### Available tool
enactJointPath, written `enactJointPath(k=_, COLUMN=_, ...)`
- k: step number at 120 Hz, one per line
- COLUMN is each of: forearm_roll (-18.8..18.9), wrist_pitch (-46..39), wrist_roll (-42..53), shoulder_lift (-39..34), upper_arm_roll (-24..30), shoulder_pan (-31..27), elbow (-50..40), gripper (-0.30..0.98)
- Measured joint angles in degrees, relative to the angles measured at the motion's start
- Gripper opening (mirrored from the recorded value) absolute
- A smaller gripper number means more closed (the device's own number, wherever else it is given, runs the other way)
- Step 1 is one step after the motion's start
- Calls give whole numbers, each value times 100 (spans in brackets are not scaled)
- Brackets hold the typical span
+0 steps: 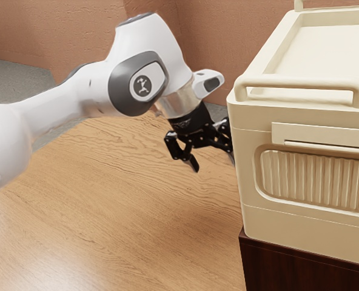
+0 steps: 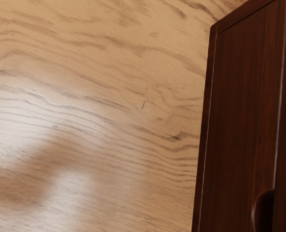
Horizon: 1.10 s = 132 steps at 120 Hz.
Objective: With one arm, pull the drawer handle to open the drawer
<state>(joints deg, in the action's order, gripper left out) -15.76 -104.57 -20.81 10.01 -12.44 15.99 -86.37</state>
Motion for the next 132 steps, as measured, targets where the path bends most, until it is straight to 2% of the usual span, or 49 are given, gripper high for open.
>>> enactJointPath(k=51, forearm_roll=-411, wrist_pitch=-549, wrist_roll=-44, shoulder_lift=5, upper_arm_roll=133, shoulder_pan=12, elbow=-262, gripper=69)
enactJointPath(k=110, forearm_roll=-464, wrist_pitch=-990, wrist_roll=-34, shoulder_lift=20, upper_arm_roll=349, shoulder_pan=27, elbow=-458, gripper=68)
enactJointPath(k=132, forearm_roll=-468, wrist_pitch=-1086, wrist_roll=-30, shoulder_lift=21, upper_arm_roll=356, shoulder_pan=17, elbow=-514, gripper=60)
